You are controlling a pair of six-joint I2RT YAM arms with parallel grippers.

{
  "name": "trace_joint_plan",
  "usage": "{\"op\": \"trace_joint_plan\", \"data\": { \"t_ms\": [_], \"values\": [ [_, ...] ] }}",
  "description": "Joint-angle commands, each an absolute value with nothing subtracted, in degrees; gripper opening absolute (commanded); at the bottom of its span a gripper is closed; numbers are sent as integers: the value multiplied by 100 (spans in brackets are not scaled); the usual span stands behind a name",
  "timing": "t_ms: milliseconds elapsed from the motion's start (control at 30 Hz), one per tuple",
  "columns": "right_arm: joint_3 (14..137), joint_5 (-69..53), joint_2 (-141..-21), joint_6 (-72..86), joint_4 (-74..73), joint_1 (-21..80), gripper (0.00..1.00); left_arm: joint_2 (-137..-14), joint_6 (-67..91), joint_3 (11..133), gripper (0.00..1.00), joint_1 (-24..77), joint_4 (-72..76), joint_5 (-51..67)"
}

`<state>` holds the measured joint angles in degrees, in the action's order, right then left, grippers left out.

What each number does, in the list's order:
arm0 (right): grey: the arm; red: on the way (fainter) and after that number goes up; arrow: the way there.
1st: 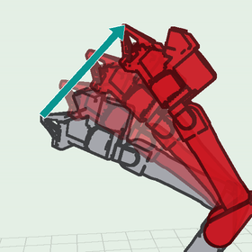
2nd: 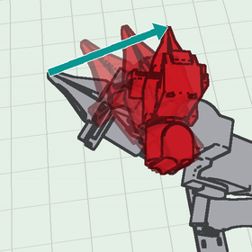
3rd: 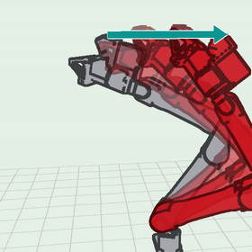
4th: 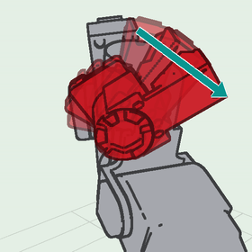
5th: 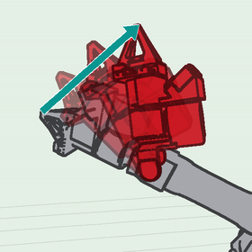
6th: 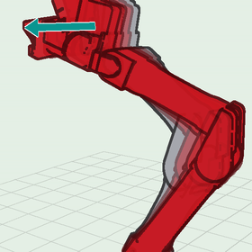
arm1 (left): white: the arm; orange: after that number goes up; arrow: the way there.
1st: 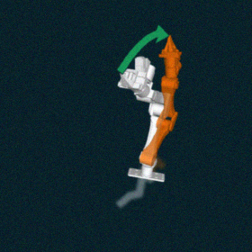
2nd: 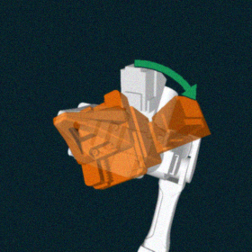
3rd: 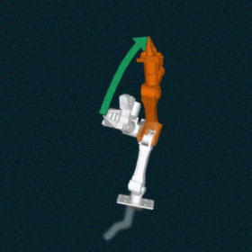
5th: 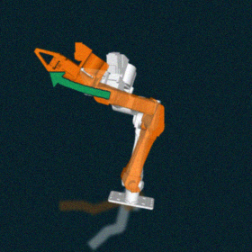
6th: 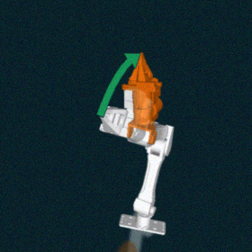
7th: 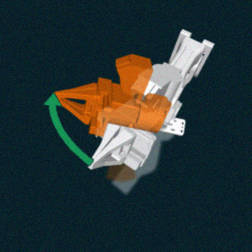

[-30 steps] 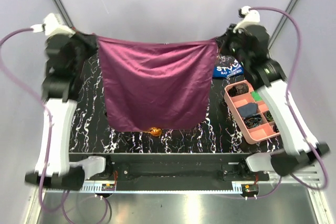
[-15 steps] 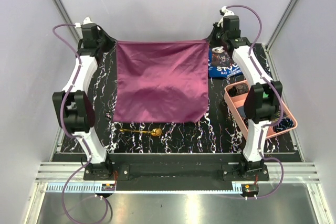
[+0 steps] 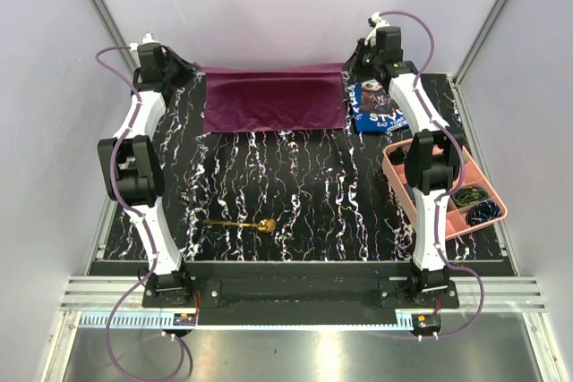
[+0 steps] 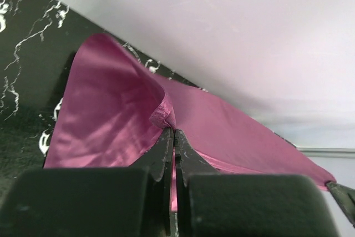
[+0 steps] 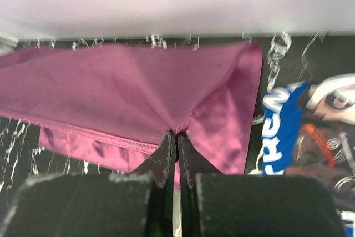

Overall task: Fold the napkin into a case and place the utensils inside
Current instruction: Fold and flatten the napkin at the center of the board.

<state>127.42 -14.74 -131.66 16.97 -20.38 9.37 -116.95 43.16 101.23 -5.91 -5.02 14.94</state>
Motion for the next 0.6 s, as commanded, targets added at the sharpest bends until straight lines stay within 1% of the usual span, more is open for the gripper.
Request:
{"op": "trace_joint_plan", "data": {
  "t_ms": [0,233,567],
  "values": [
    [12122,-1749,-12710,1837,-1732,949,0,-11742,4263,10187,0,-633,-220,1784],
    [11014,-2118,-12472,2153,-1161,958,0,-11830,4175,9642,0,-642,-334,1925],
    [10319,-2101,-12340,2162,-1081,949,0,-11865,3929,8913,0,-642,-720,1820]
  ]
}}
